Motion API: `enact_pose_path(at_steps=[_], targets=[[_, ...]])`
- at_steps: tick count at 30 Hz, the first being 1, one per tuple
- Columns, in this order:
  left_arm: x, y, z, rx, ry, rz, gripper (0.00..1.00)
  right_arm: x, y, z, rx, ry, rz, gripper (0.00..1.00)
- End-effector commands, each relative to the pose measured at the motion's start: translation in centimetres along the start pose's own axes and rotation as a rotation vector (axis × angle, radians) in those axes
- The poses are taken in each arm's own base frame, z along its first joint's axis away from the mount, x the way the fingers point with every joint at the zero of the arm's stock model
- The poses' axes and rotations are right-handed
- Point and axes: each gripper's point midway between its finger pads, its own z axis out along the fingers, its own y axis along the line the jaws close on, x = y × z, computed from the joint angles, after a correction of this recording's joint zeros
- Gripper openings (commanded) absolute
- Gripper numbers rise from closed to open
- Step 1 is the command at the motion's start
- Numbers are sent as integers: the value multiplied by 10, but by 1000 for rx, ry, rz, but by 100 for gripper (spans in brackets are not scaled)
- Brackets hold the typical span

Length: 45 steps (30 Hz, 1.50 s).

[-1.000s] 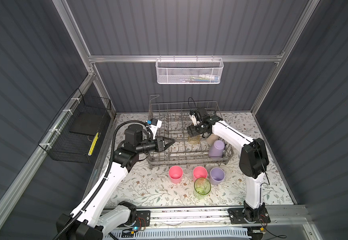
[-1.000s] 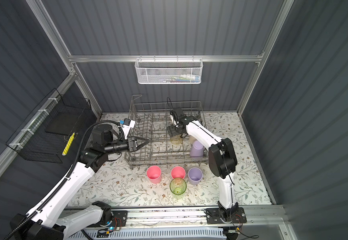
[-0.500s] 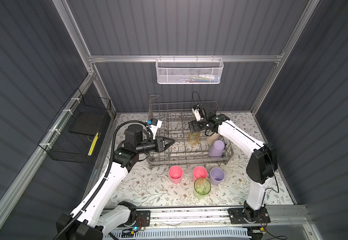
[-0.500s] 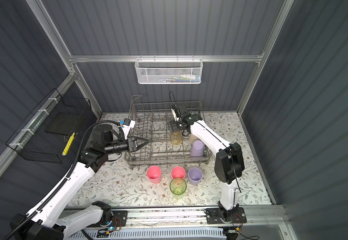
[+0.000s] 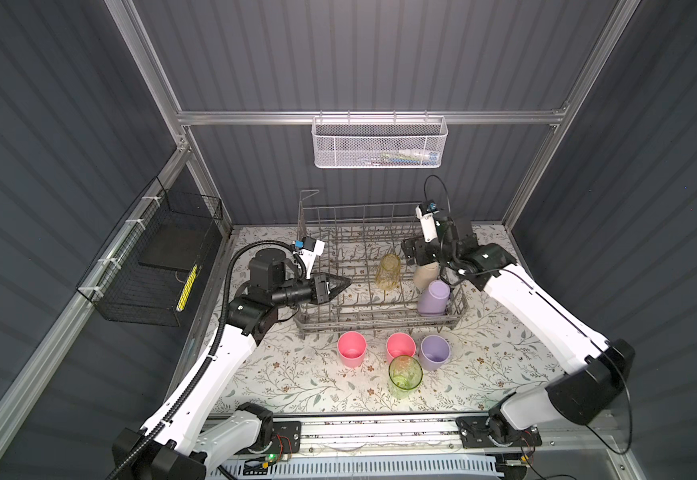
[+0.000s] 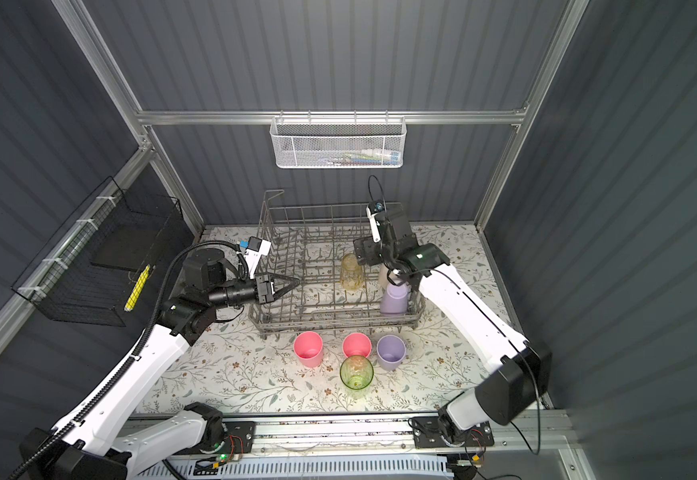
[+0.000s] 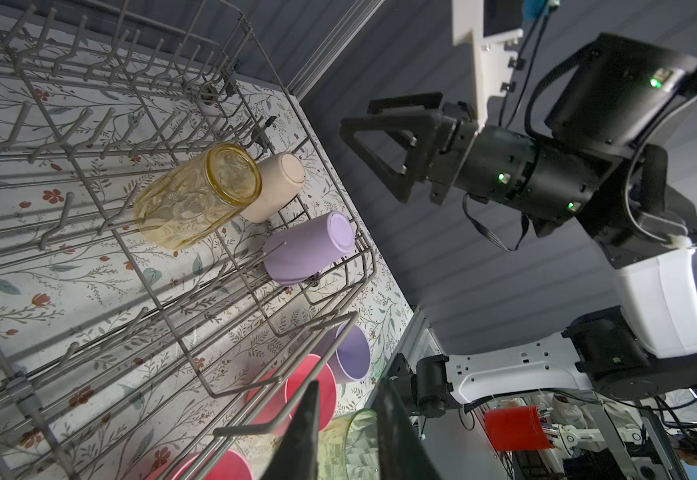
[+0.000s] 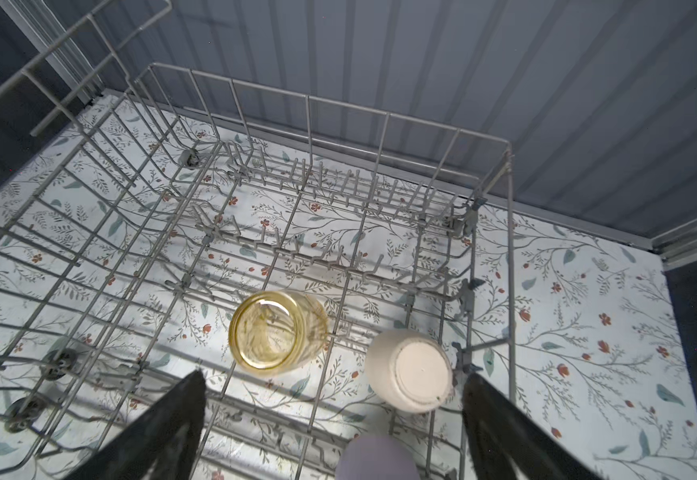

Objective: Load the cups into the dish rack
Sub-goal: 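Open the right gripper and raise it away from the yellow cup, then move the right gripper down over the lavender cup on the table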

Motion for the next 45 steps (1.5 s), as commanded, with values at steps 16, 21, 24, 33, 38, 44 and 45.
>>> enact_pose_path(at_steps=[16,21,24,33,38,44,45], targets=[[-24,13,28,34,14,-7,25,195,12,-119,-34,446,91,84],[-26,13,32,50,27,-15,25,228,4,-120,22,494,187,79],[-24,14,33,53,32,-18,25,242,-4,-118,79,511,228,76],[-17,13,31,64,41,-19,25,268,-6,-94,138,529,279,60],[-15,12,28,63,43,-14,25,268,-5,-81,144,486,310,52],[-13,13,27,60,49,-13,25,271,-2,-67,150,493,319,46],[-14,13,27,60,47,-13,25,272,-2,-66,153,491,322,45]])
